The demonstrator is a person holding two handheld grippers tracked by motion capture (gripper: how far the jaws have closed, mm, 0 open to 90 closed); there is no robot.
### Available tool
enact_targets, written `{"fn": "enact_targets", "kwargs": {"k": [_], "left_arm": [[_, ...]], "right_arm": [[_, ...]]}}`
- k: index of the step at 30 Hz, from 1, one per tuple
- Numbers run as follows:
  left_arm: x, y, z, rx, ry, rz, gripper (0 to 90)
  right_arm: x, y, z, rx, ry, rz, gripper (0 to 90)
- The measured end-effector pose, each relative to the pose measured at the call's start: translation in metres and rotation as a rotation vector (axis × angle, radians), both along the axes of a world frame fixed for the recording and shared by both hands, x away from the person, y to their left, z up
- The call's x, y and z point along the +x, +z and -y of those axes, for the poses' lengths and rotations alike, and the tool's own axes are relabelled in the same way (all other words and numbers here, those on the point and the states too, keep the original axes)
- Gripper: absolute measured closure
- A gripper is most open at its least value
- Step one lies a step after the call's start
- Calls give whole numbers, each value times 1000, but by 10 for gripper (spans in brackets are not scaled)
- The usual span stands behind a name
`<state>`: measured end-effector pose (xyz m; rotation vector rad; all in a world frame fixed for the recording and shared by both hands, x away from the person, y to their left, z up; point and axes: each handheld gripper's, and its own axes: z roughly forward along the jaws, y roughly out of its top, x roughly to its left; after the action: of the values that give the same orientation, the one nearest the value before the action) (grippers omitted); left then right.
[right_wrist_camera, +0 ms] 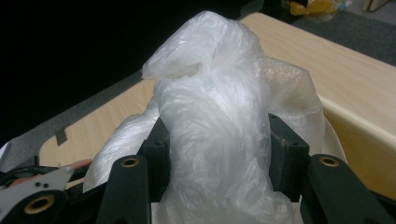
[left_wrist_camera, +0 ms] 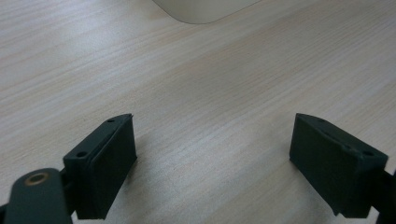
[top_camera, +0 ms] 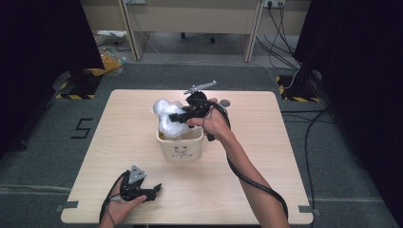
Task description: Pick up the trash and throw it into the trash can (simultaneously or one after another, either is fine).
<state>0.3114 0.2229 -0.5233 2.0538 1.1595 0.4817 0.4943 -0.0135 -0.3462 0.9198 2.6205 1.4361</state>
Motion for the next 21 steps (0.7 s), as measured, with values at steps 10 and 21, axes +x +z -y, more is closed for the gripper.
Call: {"fn": "enact_targets", "kwargs": {"k": [10,21], "left_arm": [[0,0,0,-1,-1,1,136],[0,0,0,0,0,1,136]], "right_arm": [[14,-29,-7,-87,-8,-45,528],[15,-40,-20,-191,28,-59,533]]}}
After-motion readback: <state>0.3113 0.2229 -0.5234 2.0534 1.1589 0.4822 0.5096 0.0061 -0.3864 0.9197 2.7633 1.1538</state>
